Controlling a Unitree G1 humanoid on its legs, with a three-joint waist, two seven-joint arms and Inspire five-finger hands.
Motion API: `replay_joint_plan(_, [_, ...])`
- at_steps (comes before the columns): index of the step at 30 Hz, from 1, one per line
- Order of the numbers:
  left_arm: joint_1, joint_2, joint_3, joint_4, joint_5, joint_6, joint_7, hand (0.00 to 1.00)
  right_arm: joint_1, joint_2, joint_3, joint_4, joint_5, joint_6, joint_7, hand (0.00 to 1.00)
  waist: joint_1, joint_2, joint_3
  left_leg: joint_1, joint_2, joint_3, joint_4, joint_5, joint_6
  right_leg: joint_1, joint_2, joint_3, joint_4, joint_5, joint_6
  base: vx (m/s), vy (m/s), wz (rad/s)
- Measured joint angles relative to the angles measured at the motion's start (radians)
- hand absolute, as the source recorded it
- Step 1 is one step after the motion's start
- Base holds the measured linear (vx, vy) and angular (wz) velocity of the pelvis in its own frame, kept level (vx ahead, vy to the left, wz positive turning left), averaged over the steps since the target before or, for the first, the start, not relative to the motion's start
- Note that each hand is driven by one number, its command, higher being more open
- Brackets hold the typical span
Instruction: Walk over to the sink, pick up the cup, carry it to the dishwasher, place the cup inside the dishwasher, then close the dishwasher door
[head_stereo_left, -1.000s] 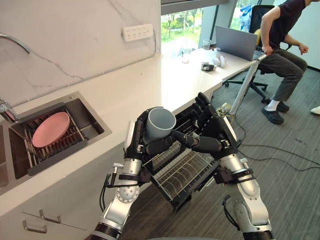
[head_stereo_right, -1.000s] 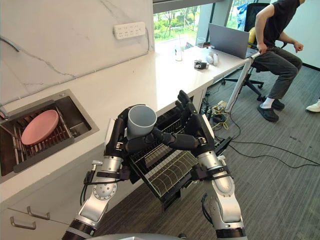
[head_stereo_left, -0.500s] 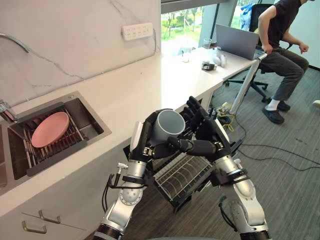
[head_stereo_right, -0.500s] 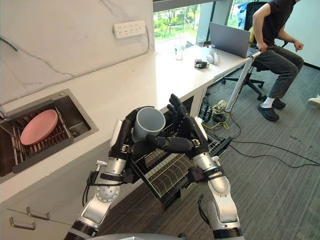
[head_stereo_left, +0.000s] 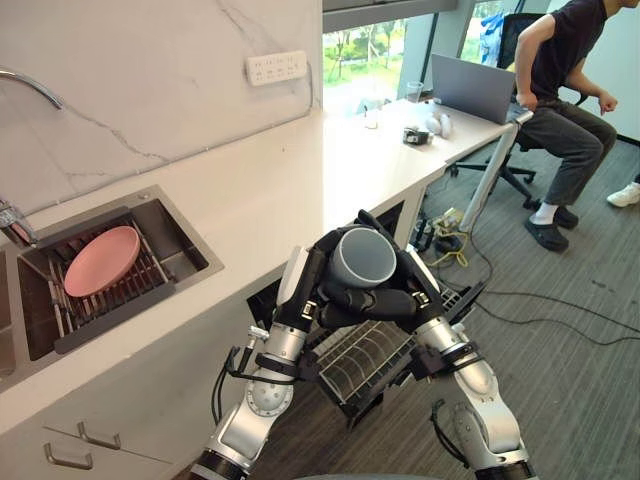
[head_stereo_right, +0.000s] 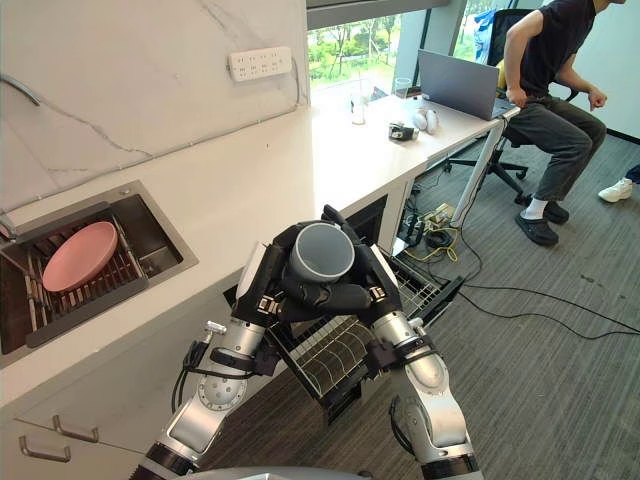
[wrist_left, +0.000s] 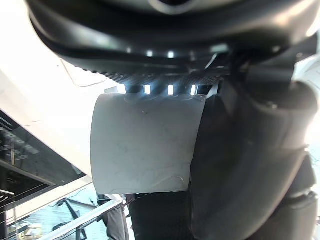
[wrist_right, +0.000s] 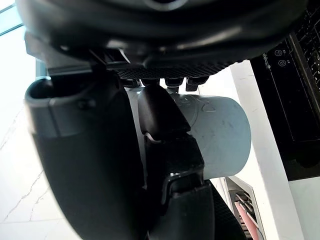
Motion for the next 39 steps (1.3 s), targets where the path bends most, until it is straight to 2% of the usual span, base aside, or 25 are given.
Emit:
replay_joint_plan(10, [0.0, 0.002, -0.004, -0.028, -0.001, 0.0, -0.018, 0.0, 0.0, 0.001, 0.014, -0.001, 0.08, 0.007, -0.014, 1.0, 0.0, 0.0, -0.001, -0.001, 0.0, -0.002, 0.0, 0.0, 0.0, 0.0, -0.001, -0.002, 0.0, 0.0, 0.0, 0.0, 0.0, 0.0])
replay_joint_plan(11, [0.0, 0.002, -0.004, -0.029, -0.001, 0.0, -0.021, 0.0, 0.0, 0.001, 0.014, -0.001, 0.087, 0.007, -0.013, 0.0, 0.0, 0.0, -0.001, -0.002, 0.0, -0.002, 0.0, 0.0, 0.0, 0.0, -0.001, -0.002, 0.0, 0.0, 0.0, 0.0, 0.0, 0.0])
replay_joint_plan(34, [0.003, 0.001, -0.021, -0.038, -0.002, 0.003, 0.016, 0.0, 0.0, 0.004, -0.002, 0.001, 0.078, -0.009, -0.042, 0.0, -0.001, -0.009, -0.005, -0.005, -0.001, -0.005, 0.0, 0.0, 0.0, -0.001, -0.003, -0.007, 0.0, 0.0, 0.0, 0.0, 0.0, 0.0])
replay_joint_plan(35, [0.003, 0.001, -0.021, -0.039, -0.002, 0.003, 0.018, 1.0, 0.0, 0.007, -0.002, 0.003, 0.079, -0.01, -0.042, 0.0, -0.001, -0.01, -0.006, -0.005, -0.001, -0.005, 0.0, 0.0, 0.0, -0.001, -0.003, -0.007, 0.0, 0.0, 0.0, 0.0, 0.0, 0.0])
replay_joint_plan(39, [0.004, -0.003, -0.021, -0.042, -0.005, 0.003, 0.024, 1.0, 0.002, 0.027, -0.004, 0.01, 0.091, -0.015, -0.049, 0.0, -0.001, -0.012, -0.006, -0.005, -0.001, -0.005, 0.0, 0.0, 0.0, -0.001, -0.003, -0.007, 0.0, 0.0, 0.0, 0.0, 0.0, 0.0])
